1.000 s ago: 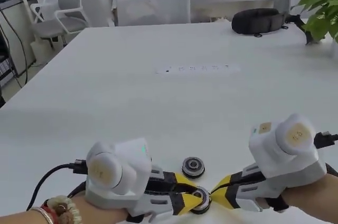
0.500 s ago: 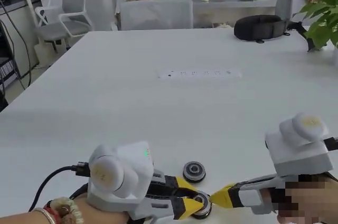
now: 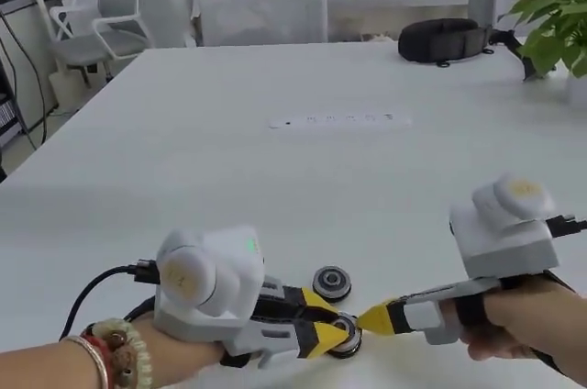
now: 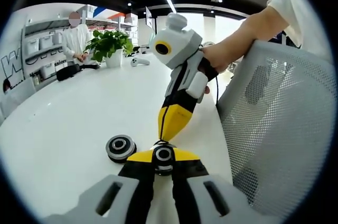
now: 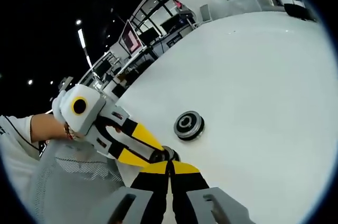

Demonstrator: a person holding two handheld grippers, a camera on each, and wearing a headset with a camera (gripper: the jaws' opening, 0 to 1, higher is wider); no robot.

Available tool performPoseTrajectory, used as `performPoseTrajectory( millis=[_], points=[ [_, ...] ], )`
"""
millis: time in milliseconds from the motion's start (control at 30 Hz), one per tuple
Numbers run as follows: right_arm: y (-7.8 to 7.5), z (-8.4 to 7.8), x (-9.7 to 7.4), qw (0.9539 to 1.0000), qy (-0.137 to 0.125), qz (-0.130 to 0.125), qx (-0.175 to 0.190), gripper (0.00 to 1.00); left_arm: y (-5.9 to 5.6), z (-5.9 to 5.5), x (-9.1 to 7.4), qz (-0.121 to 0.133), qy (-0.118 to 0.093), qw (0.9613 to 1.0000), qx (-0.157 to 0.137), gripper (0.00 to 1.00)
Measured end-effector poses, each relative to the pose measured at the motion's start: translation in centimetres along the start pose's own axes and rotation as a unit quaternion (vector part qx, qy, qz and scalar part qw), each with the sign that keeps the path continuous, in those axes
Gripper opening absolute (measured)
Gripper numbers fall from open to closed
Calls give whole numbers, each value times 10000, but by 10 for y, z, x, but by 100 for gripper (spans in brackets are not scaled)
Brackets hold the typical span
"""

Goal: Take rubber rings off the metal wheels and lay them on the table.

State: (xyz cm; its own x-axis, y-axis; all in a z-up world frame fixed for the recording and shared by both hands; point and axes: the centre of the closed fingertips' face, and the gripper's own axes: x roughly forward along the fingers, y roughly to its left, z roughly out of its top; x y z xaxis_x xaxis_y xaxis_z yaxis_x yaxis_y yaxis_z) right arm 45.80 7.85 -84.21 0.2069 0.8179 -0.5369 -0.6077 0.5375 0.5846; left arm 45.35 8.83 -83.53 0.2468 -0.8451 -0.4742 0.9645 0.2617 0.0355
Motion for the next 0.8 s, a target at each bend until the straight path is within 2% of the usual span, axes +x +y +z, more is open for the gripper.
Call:
performPoseTrajectory(
  millis=[233,500,800],
  points=[
    [2,2,1,10000,-16,-43,-45,0,2,1,1,34,50,9999,140,6],
    [4,4,1,10000,-35,-47,-54,0,3,0,1,44,52,9999,100,6],
    [15,8,5,9997,-54,97,-195,0,4,1,2,68,48,9999,78,6]
  ],
)
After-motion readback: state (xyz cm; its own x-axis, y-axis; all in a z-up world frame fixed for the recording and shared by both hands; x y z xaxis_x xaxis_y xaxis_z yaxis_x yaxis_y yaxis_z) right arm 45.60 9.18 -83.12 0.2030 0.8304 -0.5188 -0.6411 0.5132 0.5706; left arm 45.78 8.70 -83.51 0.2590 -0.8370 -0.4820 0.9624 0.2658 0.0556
